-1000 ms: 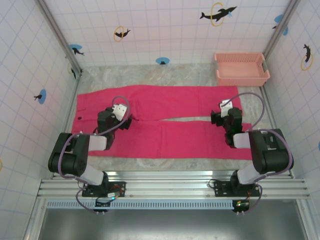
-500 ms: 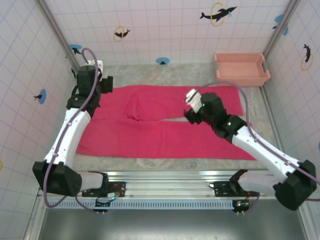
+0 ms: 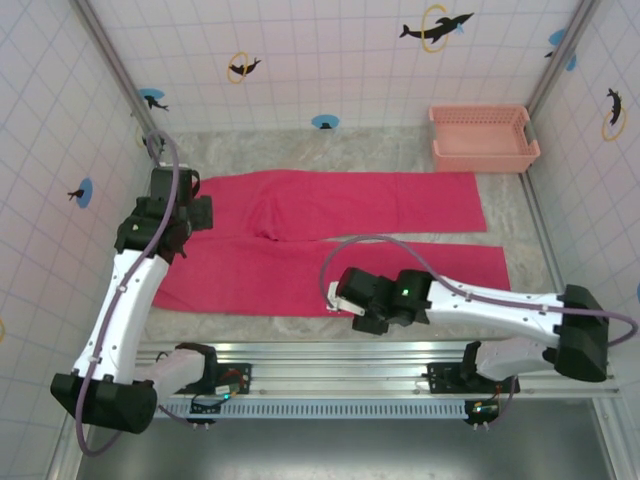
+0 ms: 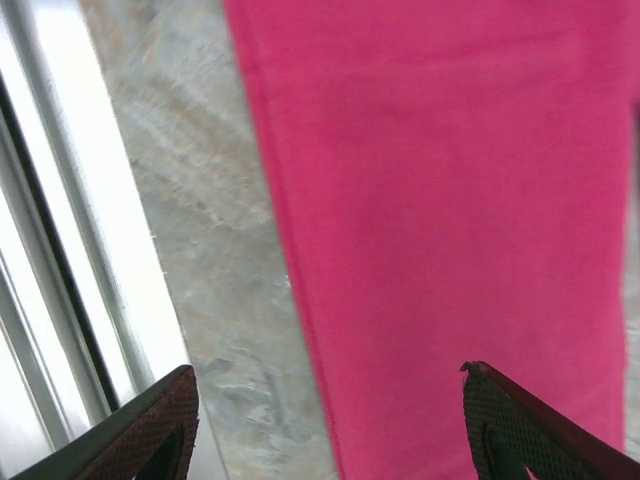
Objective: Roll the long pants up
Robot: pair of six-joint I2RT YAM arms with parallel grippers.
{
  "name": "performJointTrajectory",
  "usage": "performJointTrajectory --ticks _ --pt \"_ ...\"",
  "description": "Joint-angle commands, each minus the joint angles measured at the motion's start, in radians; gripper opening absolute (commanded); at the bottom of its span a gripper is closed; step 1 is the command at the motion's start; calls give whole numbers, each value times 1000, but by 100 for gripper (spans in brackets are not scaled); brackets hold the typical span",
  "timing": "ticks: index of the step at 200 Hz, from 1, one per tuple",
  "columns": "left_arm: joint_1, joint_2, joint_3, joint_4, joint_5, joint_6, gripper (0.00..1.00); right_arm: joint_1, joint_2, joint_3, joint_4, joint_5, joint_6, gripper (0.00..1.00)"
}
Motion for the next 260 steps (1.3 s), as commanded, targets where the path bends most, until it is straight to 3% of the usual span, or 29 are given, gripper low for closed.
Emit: performJointTrajectory --ticks 1,58,94,152,235,260 --pt "-6 24 63 -73 -33 4 97 17 63 36 21 -68 -6 70" --pt "-6 -8 65 -76 -14 37 98 -19 231 -2 116 -234 -34 55" --pt "-9 -10 59 -83 -27 86 97 -68 303 17 172 -261 -24 48" --pt "-15 -20 44 -101 -57 119 97 -88 433 91 191 -170 -44 39" --pt "-16 -65 5 -104 -60 157 98 -134 440 75 238 -82 -65 40" --pt "-17 -49 18 -117 -57 166 97 -139 505 100 241 -89 -66 30"
